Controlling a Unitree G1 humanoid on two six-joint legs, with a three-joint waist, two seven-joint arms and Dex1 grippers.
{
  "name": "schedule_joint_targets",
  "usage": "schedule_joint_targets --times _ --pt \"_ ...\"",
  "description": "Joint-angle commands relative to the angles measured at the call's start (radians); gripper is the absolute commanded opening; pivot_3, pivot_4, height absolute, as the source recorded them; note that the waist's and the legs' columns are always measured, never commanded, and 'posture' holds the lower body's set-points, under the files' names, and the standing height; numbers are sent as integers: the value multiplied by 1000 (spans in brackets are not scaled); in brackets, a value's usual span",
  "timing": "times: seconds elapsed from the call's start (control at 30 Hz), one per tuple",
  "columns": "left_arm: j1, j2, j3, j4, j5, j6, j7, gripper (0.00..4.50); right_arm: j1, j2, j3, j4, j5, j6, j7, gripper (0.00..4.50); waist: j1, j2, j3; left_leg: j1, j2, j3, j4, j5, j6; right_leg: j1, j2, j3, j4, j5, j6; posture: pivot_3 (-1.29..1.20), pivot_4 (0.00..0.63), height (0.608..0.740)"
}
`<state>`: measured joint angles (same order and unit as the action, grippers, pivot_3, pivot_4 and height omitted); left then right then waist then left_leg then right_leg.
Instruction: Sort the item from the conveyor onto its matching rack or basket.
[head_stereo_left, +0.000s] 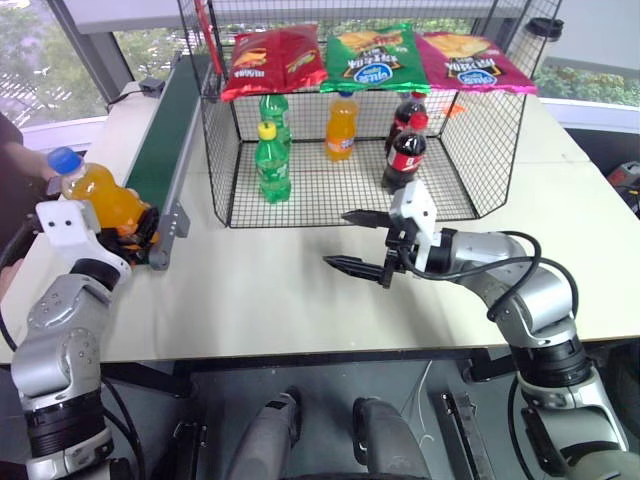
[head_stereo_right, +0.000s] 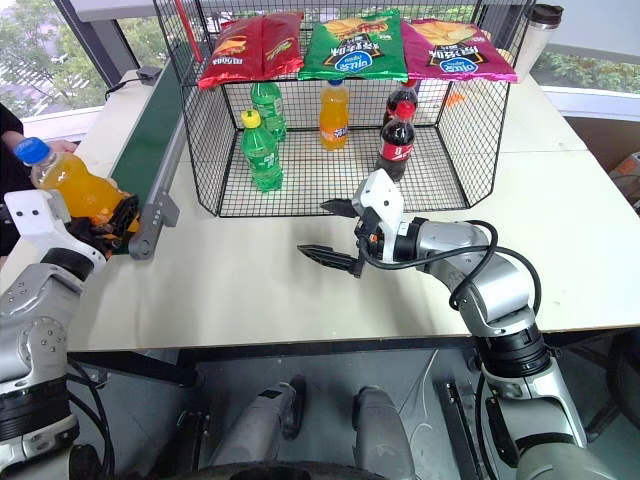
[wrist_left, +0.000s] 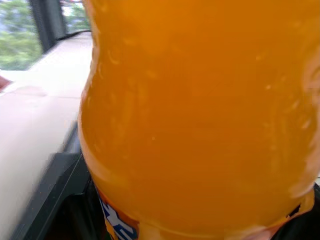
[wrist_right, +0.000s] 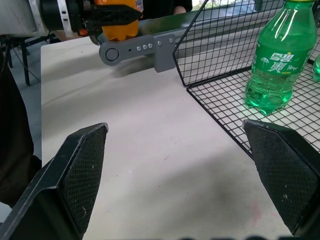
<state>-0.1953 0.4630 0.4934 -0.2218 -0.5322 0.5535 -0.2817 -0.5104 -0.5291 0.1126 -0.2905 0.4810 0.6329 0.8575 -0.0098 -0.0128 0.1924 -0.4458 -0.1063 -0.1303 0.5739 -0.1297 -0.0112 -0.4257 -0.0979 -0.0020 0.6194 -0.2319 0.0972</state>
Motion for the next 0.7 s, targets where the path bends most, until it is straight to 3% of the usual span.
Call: schedule_joint_targets --times 0.03,0.17,0.37,0.57,0.7 --pt "-43 57 19 -84 -71 40 -36 3000 -2 -7 -12 -51 7 -6 -4 4500 -2 0 0 0 0 0 0 0 0 0 0 0 0 0 0 0 150 738" --pt "-122 122 -30 -102 -141 109 -112 3000 -14 -8 -14 -49 16 6 -5 4500 2 -1 1 -1 0 -1 0 0 0 -1 0 -1 0 0 0 0 150 738" --pt "-204 153 -231 -65 -113 103 -280 3000 -33 14 -14 -24 10 -6 -18 4500 -1 -1 1 -1 -1 0 0 0 0 0 0 -1 -1 0 0 0 150 738" --pt "-301 95 -545 11 4 9 -483 3000 -52 12 -9 8 -5 -16 -13 4500 0 -1 1 -1 0 0 0 0 0 -1 0 0 0 0 0 0 150 738" --pt "-350 52 -658 99 91 -89 -570 3000 -54 8 -14 -1 1 -6 -15 4500 -2 -1 1 -1 -1 1 0 0 0 0 0 0 -1 0 0 0 150 738"
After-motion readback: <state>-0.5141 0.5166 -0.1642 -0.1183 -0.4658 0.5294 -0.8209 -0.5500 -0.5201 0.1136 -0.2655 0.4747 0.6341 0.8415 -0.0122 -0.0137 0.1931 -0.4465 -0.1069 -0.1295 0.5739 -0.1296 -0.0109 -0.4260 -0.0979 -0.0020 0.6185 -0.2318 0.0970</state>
